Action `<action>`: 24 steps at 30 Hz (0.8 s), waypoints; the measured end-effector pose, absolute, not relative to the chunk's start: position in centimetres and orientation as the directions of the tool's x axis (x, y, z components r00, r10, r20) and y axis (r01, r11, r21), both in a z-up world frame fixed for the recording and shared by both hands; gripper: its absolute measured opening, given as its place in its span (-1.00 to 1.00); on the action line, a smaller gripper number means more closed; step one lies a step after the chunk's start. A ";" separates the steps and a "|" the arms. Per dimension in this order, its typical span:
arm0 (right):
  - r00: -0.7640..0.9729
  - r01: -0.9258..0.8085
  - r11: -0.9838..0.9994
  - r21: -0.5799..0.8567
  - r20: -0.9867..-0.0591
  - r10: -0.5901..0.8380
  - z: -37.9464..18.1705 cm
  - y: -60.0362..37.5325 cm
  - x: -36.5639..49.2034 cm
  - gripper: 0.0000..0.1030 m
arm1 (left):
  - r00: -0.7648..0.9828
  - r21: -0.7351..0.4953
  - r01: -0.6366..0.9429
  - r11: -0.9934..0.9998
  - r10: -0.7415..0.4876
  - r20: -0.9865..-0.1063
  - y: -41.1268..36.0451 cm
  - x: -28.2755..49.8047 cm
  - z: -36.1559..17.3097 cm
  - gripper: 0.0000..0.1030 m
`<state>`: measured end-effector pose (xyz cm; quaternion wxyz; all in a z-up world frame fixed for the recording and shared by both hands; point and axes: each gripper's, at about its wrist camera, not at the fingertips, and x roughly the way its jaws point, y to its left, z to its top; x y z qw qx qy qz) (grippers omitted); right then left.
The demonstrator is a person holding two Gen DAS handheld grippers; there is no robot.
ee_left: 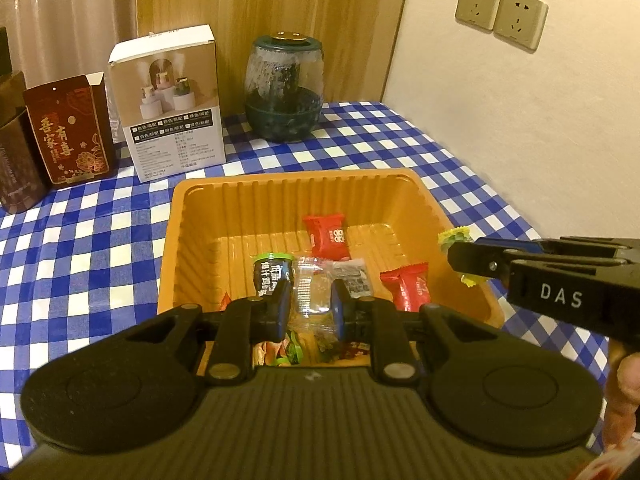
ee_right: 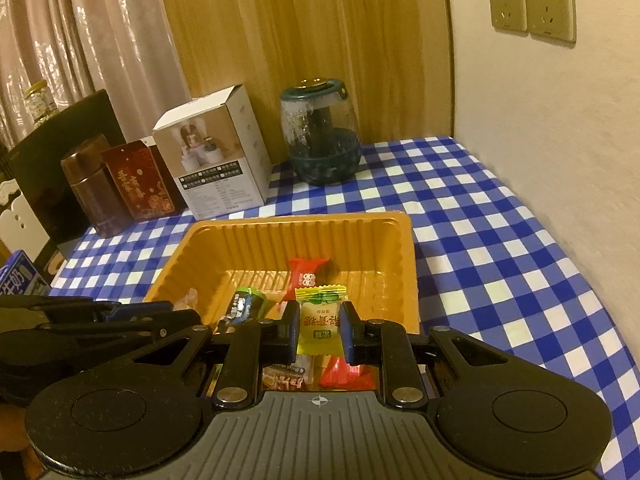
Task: Organize snacks
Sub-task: 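Lower the snacks into the tray and open both tools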
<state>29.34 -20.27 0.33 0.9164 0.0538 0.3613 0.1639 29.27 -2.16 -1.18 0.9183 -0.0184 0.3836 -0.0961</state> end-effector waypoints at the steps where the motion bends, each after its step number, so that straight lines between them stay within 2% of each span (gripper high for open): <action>1: 0.684 -0.260 0.940 0.219 -0.646 0.340 0.3 -20.2 29.5 -0.59 | 0.686 -0.107 0.162 0.981 -0.190 -0.702 -2.1 29.4 -1.3 -0.62; 13: 0.668 -0.246 0.939 0.239 -0.661 0.343 -0.9 -20.3 31.0 -0.59 | 0.676 -0.103 0.156 0.982 -0.182 -0.714 -2.0 31.1 -2.3 -0.61; 16: 0.662 -0.240 0.939 0.245 -0.666 0.343 -1.3 -20.4 31.2 -0.59 | 0.678 -0.103 0.144 0.984 -0.174 -0.714 -1.8 31.5 -2.8 -0.32; 24: 0.650 -0.236 0.935 0.264 -0.673 0.354 -2.1 -20.2 31.5 -0.58 | 0.671 -0.086 0.141 0.986 -0.159 -0.724 -1.3 31.4 -3.3 -0.30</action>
